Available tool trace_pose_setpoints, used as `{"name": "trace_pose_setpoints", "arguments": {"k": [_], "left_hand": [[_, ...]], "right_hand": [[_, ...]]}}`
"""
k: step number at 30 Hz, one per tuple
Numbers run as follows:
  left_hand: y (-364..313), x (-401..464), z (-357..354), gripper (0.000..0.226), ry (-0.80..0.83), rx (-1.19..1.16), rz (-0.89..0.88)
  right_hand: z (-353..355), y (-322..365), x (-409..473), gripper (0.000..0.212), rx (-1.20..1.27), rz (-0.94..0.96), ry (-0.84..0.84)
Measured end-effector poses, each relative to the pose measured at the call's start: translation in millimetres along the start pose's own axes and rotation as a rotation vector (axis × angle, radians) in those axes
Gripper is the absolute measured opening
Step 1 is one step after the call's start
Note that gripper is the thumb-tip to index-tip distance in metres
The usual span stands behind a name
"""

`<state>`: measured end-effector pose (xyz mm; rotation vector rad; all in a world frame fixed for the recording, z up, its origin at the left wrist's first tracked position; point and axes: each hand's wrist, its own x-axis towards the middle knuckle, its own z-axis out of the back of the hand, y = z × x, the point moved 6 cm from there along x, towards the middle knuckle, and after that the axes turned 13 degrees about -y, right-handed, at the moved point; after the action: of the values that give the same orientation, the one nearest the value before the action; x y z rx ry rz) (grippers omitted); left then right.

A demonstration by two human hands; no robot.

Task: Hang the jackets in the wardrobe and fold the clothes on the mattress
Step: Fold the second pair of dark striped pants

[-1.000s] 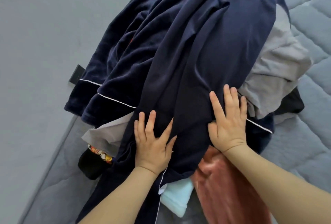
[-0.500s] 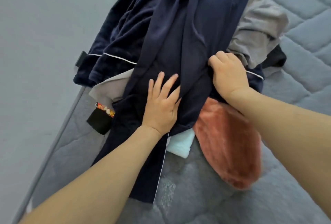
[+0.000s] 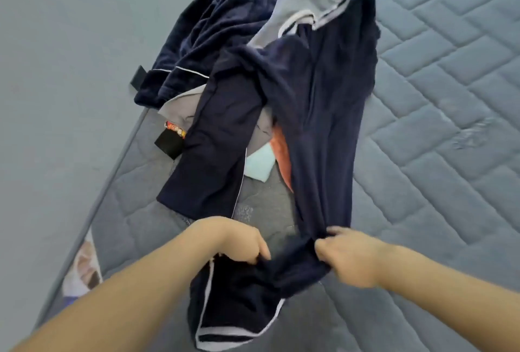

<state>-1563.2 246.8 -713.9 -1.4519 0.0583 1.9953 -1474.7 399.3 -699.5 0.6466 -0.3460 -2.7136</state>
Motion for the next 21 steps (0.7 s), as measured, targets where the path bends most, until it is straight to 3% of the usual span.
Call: {"name": "trace_pose_setpoints", "arguments": {"k": [2, 3, 4, 6, 8, 9, 11, 14, 16, 18, 21], "left_hand": [[6.2, -14.0, -7.7, 0.038, 0.187, 0.174, 0.083], [8.1, -16.1, -6.5, 0.036, 0.182, 0.177, 0.137], [9.1, -13.4, -1.0, 0.035, 0.078, 0.093, 0.202], [8.0, 1.1, 17.2, 0.033, -0.270, -0.376, 0.292], [-6.9, 12.9, 29.7, 0.037, -0.510, -0.908, 0.275], [-15.3, 19.0, 34.8, 0.045, -0.613, -1.014, 0.257], [-33.0, 30.6, 40.9, 0.066, -0.828, -0.792, 0.232], [-71.5, 45.3, 39.1, 0.077, -0.997, -0.079, 0.113], [-85.8, 63.3, 25.1, 0.068, -0.924, 0.176, 0.038], [-87.0, 79.4, 6.1, 0.043, -0.822, 0.339, 0.034], [-83.3, 86.5, -9.7, 0.015, -0.651, 0.296, 0.039]], "right_hand": [[-37.0, 47.4, -28.7, 0.021, 0.204, -0.055, 0.437], [-46.0, 65.4, -38.4, 0.020, 0.274, -0.049, 0.503], [-49.3, 75.5, -46.7, 0.021, 0.338, -0.070, 0.523], [-48.6, 66.7, -57.1, 0.025, 0.451, -0.219, 0.465], [-47.6, 24.8, -60.5, 0.026, 0.513, -0.419, 0.241], [-48.0, -6.0, -63.2, 0.026, 0.503, -0.525, 0.118], [-47.8, -66.8, -72.8, 0.036, 0.474, -0.737, -0.095], [-44.4, -142.5, -90.9, 0.056, 0.604, -1.097, -0.390], [-43.5, -173.5, -94.8, 0.067, 0.688, -1.283, -0.553], [-39.1, -193.1, -89.5, 0.091, 0.703, -1.341, -0.676], [-19.1, -209.3, -76.3, 0.125, 0.902, -1.319, -0.907]]}}
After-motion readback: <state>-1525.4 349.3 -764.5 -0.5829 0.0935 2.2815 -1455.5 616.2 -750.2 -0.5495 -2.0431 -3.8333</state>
